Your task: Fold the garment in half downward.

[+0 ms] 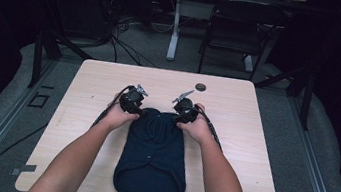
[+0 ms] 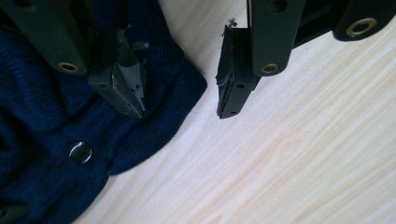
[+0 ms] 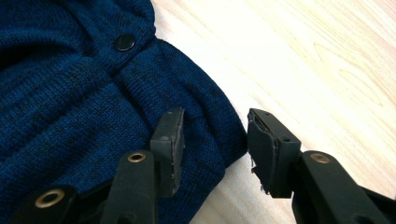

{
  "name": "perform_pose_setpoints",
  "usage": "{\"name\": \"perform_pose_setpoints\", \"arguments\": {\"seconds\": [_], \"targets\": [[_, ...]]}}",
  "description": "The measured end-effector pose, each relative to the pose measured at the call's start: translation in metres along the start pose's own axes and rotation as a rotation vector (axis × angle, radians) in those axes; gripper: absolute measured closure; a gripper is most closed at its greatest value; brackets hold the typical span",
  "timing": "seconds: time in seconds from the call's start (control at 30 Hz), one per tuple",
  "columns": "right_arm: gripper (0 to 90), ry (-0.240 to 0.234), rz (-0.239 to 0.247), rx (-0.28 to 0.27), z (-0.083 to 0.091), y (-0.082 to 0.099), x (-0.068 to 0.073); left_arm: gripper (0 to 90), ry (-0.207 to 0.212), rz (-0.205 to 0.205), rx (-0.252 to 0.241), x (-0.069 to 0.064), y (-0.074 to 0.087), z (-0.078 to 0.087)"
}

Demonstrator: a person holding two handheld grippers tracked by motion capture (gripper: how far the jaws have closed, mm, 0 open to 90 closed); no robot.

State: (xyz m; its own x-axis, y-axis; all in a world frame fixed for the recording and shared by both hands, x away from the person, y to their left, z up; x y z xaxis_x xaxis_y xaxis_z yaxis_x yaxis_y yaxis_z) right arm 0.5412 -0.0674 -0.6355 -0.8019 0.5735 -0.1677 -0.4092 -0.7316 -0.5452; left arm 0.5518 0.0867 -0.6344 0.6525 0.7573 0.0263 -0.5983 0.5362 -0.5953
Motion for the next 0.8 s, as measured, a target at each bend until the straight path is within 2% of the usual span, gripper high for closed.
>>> {"name": "perform_pose_setpoints", "arguments": {"seconds": [0.03, 0.1, 0.17, 0.2, 0.23, 0.27, 0.3, 0.33, 0.43, 0.47, 0.5, 0.53, 0.67, 0.7, 0.8], "targets": [[56.1, -0.002, 0.006, 0.006, 0.000, 0.001, -0.001, 52.9, -0.001, -0.022, 0.012, -0.002, 0.002, -0.003], [56.6, -0.007, 0.016, 0.011, -0.001, 0.002, 0.000, 54.2, -0.009, -0.024, 0.014, -0.002, 0.002, -0.003], [58.6, -0.017, 0.024, 0.014, -0.001, 0.004, 0.000, 60.1, 0.001, -0.019, 0.022, -0.004, 0.003, -0.004], [63.4, -0.025, 0.035, 0.024, -0.001, 0.005, 0.001, 62.4, -0.008, -0.021, 0.027, -0.005, 0.003, -0.004], [63.4, -0.025, 0.035, 0.024, -0.001, 0.005, 0.001, 62.4, -0.009, -0.028, 0.032, -0.007, 0.003, -0.004], [67.6, -0.026, 0.037, 0.024, -0.001, 0.004, 0.002, 70.7, -0.009, -0.045, 0.042, -0.009, 0.003, -0.004], [71.0, -0.022, 0.057, 0.041, 0.001, 0.005, 0.002, 70.7, -0.020, -0.057, 0.048, -0.010, 0.002, -0.004], [74.4, -0.014, 0.077, 0.052, 0.001, 0.005, 0.003, 74.3, -0.025, -0.072, 0.058, -0.010, 0.002, -0.003], [76.7, -0.014, 0.090, 0.067, 0.002, 0.004, 0.004, 76.1, -0.024, -0.068, 0.060, -0.009, 0.002, -0.004], [77.1, -0.014, 0.110, 0.094, 0.004, 0.005, 0.004, 76.6, -0.025, -0.068, 0.060, -0.009, 0.002, -0.004], [77.5, -0.014, 0.107, 0.093, 0.004, 0.004, 0.005, 77.1, -0.026, -0.073, 0.063, -0.009, 0.002, -0.003], [78.2, -0.010, 0.125, 0.105, 0.005, 0.002, 0.004, 78.4, -0.039, -0.087, 0.059, -0.009, 0.002, -0.003], [78.7, -0.015, 0.130, 0.103, 0.009, 0.002, 0.004, 79.7, -0.055, -0.108, 0.053, -0.008, 0.001, 0.000], [79.1, -0.017, 0.129, 0.083, 0.012, 0.001, 0.002, 80.1, -0.057, -0.108, 0.047, -0.007, 0.000, 0.001], [79.2, -0.021, 0.134, 0.076, 0.016, 0.001, 0.002, 80.3, -0.058, -0.129, 0.038, -0.007, -0.002, 0.007]]}}
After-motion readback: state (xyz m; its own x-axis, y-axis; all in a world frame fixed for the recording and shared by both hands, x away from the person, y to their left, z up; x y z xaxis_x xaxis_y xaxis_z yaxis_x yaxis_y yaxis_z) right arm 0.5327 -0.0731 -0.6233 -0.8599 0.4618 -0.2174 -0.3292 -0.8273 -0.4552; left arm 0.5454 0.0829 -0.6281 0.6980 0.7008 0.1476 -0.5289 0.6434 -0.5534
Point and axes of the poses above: each handheld gripper's, and its own axes: z roughly backward along the jaws, y roughly out of its underside, x roughly to its left, the point moved 10 cm from there along -z, roughly forward along the jaws, and after that the axes turned 8 degrees about z, right-handed, at the moved point
